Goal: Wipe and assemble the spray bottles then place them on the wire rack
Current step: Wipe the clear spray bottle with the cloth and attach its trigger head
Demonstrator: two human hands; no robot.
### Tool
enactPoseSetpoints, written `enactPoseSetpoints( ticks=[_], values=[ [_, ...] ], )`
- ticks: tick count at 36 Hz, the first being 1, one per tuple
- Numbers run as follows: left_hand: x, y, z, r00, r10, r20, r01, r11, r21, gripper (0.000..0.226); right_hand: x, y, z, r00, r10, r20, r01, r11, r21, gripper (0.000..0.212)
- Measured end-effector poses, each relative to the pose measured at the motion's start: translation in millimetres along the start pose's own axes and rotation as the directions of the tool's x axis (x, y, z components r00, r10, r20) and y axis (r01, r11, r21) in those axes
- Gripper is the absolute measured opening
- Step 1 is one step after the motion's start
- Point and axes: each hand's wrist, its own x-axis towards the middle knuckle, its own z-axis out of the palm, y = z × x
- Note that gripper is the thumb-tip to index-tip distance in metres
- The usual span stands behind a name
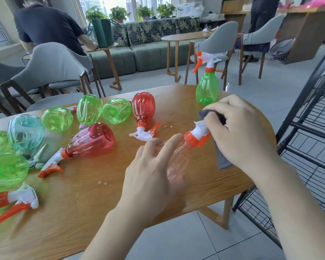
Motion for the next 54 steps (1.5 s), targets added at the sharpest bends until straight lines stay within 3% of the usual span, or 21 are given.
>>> enactPoseSetpoints(
  ticks=[9, 12, 15, 19, 23, 26, 30, 33, 36, 39, 42, 45, 48, 49, 52, 54],
  values=[
    [0, 7, 3, 0.998, -0.058, -0.026, 0.059, 0.998, 0.028, 0.095, -14, -16, 15, 0.991, -0.106, -0.084, 0.114, 0.989, 0.096, 0.034],
    [-1, 8, 3, 0.995, -0.098, -0.014, 0.099, 0.995, 0.014, 0.094, -16, -16, 17, 0.989, -0.054, -0.138, 0.084, 0.971, 0.223, 0.028],
    [1, 6, 1, 0.984, -0.175, -0.026, 0.172, 0.982, -0.081, 0.09, -21, -15, 22, 0.981, 0.106, -0.162, -0.028, 0.906, 0.423, 0.018],
    [3, 5, -1, 0.968, -0.249, -0.041, 0.238, 0.953, -0.186, 0.088, -21, -5, 34, 0.935, 0.346, 0.075, -0.338, 0.812, 0.476, 0.027],
    [0, 10, -3, 0.97, -0.238, -0.044, 0.224, 0.954, -0.201, 0.085, -19, -6, 46, 0.858, 0.419, 0.298, -0.513, 0.652, 0.559, 0.047],
    [-3, 13, -4, 0.986, -0.168, -0.015, 0.165, 0.981, -0.101, 0.095, -18, -6, 49, 0.83, 0.422, 0.364, -0.548, 0.498, 0.673, 0.026],
    [-5, 16, -4, 0.98, -0.189, 0.066, 0.181, 0.977, 0.115, 0.123, -18, -11, 48, 0.782, 0.379, 0.495, -0.597, 0.229, 0.768, 0.009],
    [-11, 22, 6, 0.985, -0.17, -0.002, 0.166, 0.959, 0.231, 0.132, -21, -15, 53, 0.801, 0.329, 0.5, -0.58, 0.221, 0.784, 0.013],
    [-19, 38, 13, 0.989, -0.15, 0.011, 0.144, 0.965, 0.217, 0.137, -21, -10, 58, 0.82, 0.353, 0.45, -0.552, 0.284, 0.784, 0.036],
    [-24, 48, 9, 0.991, -0.13, 0.04, 0.123, 0.983, 0.134, 0.128, -17, -2, 56, 0.818, 0.403, 0.412, -0.55, 0.332, 0.767, 0.066],
    [-22, 46, -5, 0.985, -0.163, 0.055, 0.169, 0.975, -0.142, 0.096, -11, 11, 50, 0.815, 0.366, 0.449, -0.565, 0.333, 0.755, 0.035],
    [-14, 35, -14, 0.968, -0.215, 0.13, 0.25, 0.878, -0.408, 0.087, -8, 26, 42, 0.807, 0.268, 0.527, -0.591, 0.361, 0.722, 0.032],
    [-4, 23, -24, 0.927, -0.216, 0.306, 0.362, 0.723, -0.589, 0.1, -7, 30, 41, 0.794, 0.18, 0.58, -0.602, 0.365, 0.711, 0.07],
    [-2, 18, -25, 0.908, -0.196, 0.369, 0.398, 0.676, -0.62, 0.102, -7, 29, 41, 0.794, 0.162, 0.586, -0.601, 0.346, 0.72, 0.071],
    [2, 7, -23, 0.878, -0.142, 0.456, 0.442, 0.604, -0.663, 0.1, -9, 21, 45, 0.8, 0.153, 0.58, -0.596, 0.313, 0.74, 0.025],
    [3, 5, -20, 0.889, -0.183, 0.42, 0.436, 0.618, -0.654, 0.095, -10, 13, 50, 0.816, 0.185, 0.547, -0.576, 0.325, 0.75, 0.019]
  ],
)
